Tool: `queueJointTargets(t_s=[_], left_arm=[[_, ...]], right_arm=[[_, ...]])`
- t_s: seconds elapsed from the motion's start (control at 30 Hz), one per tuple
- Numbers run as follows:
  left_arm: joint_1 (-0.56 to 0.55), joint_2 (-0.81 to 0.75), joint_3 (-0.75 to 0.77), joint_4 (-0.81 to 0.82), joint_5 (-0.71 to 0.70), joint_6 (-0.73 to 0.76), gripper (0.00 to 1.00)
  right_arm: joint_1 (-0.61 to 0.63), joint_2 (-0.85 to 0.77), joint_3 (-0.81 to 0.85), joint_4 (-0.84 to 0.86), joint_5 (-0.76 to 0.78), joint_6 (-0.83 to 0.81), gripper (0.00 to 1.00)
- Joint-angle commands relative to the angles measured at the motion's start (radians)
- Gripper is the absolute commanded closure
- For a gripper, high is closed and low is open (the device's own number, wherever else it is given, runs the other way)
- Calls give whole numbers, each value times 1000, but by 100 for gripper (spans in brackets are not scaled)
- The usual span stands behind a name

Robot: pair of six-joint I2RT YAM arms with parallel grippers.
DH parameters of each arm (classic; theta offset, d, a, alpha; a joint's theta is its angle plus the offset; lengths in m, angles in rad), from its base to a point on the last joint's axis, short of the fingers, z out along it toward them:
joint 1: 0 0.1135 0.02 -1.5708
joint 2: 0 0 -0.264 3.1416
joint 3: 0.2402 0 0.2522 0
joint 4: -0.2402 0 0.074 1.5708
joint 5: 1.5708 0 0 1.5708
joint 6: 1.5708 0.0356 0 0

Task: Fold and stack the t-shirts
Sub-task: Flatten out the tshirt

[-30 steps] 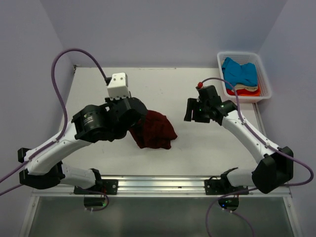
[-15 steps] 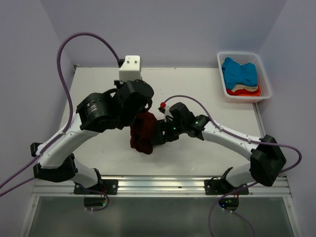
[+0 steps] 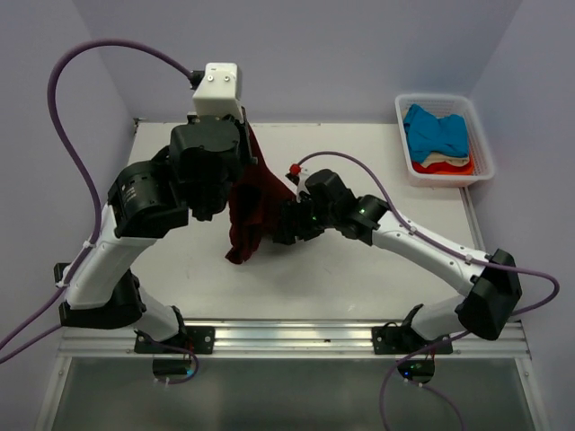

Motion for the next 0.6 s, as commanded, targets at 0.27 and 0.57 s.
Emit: queueJointTargets(t_s=[0.27, 0.57], left_arm=[[5, 2, -6, 163, -7, 102, 100], [5, -2, 7, 194, 7, 113, 100]], right_arm=[[44, -24, 4, 69, -48, 16, 27], [172, 167, 64, 195, 23, 92, 26]])
